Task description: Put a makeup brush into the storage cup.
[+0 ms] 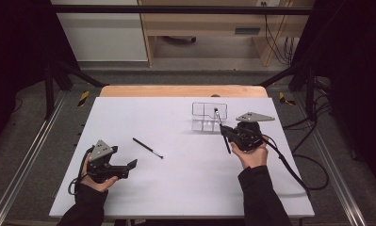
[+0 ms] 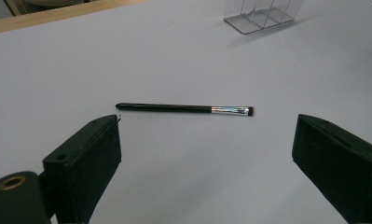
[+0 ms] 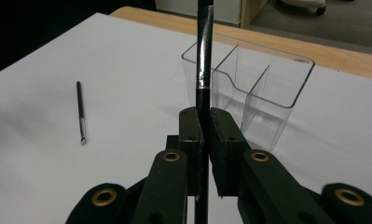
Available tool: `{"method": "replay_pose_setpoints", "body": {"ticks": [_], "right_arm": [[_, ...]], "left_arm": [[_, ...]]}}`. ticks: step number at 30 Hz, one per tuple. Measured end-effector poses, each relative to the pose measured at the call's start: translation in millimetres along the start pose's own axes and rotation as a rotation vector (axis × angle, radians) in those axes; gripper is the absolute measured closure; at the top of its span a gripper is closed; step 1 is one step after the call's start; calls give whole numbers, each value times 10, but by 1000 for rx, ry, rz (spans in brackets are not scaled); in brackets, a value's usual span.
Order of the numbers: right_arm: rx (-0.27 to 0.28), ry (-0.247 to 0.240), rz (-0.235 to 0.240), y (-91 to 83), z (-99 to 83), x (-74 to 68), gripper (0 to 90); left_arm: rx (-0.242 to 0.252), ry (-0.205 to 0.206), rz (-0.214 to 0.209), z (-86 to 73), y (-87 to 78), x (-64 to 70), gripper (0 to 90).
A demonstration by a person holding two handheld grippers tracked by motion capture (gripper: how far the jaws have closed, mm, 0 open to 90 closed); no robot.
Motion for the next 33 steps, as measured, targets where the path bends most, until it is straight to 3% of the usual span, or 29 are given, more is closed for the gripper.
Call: {"method": "replay_pose_setpoints", "body": {"ticks": [9,26,33], "right_arm": [[94,8,-48,-42,170,21,842],[216,48,-98,-22,366,88,842],[242,52,-115,10,436,122,842]], "left_arm": [[2,-1,-1,2,-3,-1,70],[4,-3,-2,4,-6,-3,70],[5,-3,-3,4,-6,-3,70]]}}
Point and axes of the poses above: each handheld gripper's, and its own axes: y roughly forward along the jaws, z roughly out of its top, x roughly to its right, the point moved 7 cm from there along y, roughly forward along the jaws, and after that the axes turned 9 degrees about -y, right-handed, at the moved point
